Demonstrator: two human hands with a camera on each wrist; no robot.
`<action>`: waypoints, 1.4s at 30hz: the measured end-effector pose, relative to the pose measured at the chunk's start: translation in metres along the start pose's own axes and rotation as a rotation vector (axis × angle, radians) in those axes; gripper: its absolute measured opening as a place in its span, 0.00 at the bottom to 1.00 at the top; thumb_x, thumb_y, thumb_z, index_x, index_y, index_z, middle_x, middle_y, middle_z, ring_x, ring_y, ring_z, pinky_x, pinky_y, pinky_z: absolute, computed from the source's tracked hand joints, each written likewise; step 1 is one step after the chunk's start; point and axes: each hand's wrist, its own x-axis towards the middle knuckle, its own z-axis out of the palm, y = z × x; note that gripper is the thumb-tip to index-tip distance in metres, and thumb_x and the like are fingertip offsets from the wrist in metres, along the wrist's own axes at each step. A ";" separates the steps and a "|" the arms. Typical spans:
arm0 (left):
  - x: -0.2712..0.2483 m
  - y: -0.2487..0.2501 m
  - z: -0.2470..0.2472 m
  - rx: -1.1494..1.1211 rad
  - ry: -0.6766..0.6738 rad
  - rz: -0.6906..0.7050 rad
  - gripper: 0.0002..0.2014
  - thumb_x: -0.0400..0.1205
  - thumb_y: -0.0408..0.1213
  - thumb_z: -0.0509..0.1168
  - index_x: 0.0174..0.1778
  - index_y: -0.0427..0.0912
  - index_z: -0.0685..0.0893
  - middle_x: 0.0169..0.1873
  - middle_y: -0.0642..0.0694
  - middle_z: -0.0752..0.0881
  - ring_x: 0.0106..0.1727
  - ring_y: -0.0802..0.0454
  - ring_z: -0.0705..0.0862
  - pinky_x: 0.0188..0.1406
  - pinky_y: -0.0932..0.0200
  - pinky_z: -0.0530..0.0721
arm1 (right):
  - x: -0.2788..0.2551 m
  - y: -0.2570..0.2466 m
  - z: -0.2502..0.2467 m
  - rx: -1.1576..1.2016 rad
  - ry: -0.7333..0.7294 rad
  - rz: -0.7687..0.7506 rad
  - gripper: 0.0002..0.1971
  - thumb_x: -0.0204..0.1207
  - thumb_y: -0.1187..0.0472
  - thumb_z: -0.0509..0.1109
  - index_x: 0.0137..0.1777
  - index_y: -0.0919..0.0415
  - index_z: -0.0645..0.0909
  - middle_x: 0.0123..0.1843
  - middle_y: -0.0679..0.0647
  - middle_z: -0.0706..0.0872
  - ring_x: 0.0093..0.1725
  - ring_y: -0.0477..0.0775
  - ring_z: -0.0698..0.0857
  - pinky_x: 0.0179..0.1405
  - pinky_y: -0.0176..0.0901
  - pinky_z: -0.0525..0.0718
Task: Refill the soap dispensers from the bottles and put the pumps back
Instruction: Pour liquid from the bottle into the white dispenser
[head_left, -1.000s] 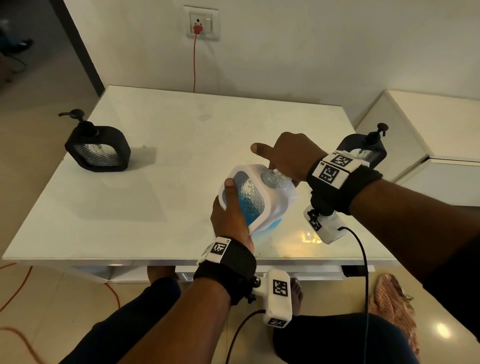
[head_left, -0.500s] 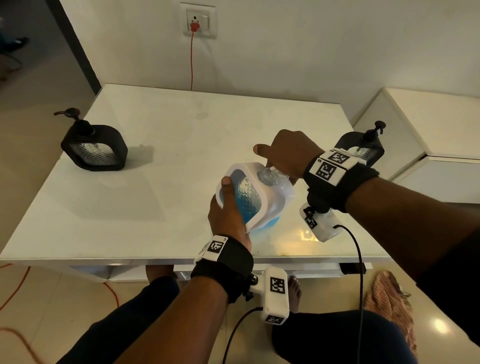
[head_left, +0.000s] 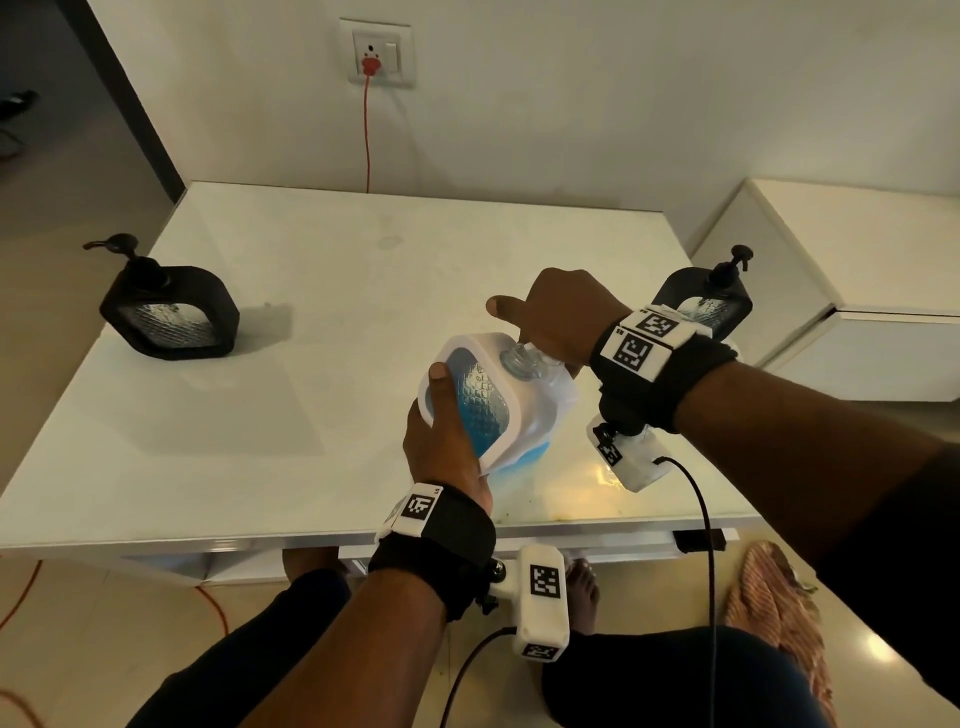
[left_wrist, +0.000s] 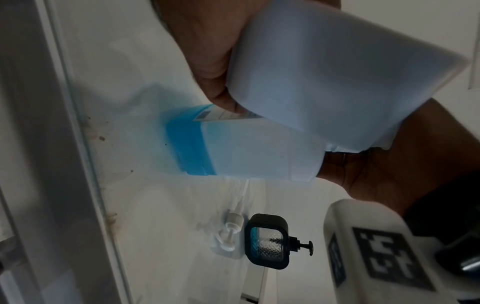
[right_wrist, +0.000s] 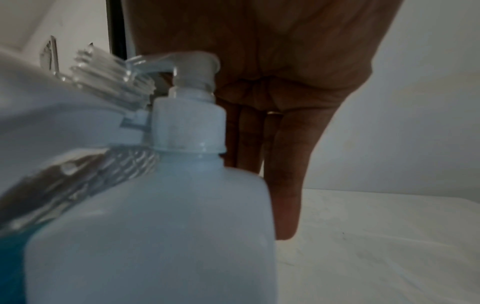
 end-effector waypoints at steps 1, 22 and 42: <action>-0.001 0.000 0.000 0.000 -0.002 -0.001 0.25 0.84 0.68 0.66 0.70 0.58 0.85 0.62 0.45 0.92 0.60 0.40 0.92 0.59 0.32 0.92 | 0.000 0.000 0.000 -0.006 -0.002 -0.004 0.31 0.83 0.33 0.60 0.37 0.62 0.80 0.32 0.55 0.83 0.29 0.53 0.82 0.51 0.52 0.90; -0.007 0.006 0.000 0.069 0.000 -0.007 0.24 0.86 0.66 0.64 0.70 0.56 0.83 0.62 0.44 0.90 0.60 0.41 0.91 0.59 0.34 0.93 | 0.004 0.001 -0.001 0.070 -0.073 0.023 0.43 0.76 0.23 0.56 0.42 0.68 0.87 0.38 0.60 0.91 0.32 0.60 0.90 0.50 0.52 0.92; -0.011 0.009 0.001 0.051 -0.033 0.018 0.14 0.86 0.65 0.64 0.53 0.61 0.84 0.58 0.46 0.91 0.59 0.42 0.91 0.61 0.34 0.92 | 0.003 0.003 0.000 0.029 -0.046 0.009 0.37 0.81 0.30 0.60 0.43 0.67 0.89 0.30 0.57 0.86 0.28 0.59 0.88 0.47 0.52 0.92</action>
